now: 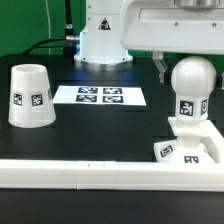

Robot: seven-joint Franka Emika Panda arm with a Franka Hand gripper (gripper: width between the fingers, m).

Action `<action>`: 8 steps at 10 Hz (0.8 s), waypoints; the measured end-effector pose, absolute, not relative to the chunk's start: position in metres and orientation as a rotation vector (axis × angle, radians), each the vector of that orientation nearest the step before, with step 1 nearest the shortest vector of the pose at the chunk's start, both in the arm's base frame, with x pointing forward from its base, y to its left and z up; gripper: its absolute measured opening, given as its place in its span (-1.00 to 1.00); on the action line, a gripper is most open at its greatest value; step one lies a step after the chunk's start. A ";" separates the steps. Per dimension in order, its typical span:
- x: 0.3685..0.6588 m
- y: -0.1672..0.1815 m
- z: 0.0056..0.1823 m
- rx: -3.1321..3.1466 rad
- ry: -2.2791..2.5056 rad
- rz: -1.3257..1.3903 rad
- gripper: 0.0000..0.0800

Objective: Assemble lamp

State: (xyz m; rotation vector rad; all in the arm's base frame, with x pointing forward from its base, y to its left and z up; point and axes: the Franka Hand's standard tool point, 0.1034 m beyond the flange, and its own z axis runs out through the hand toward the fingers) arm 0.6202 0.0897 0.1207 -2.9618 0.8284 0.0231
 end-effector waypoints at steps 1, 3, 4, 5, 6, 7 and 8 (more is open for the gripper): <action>0.619 0.093 0.120 -2.900 1.002 0.037 0.45; 0.619 0.097 0.121 -2.744 1.319 0.067 0.45; 0.619 0.099 0.121 -2.681 1.415 0.082 0.45; 0.619 0.100 0.121 -2.630 1.484 0.098 0.45; 0.619 0.102 0.121 -2.570 1.561 0.117 0.45; 0.619 0.102 0.121 -2.544 1.594 0.125 0.45; 0.619 0.103 0.121 -2.530 1.616 0.129 0.45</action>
Offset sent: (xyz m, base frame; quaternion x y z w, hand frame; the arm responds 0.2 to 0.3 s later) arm -0.0033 0.0002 0.0002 0.0192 -0.0002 0.2850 0.9583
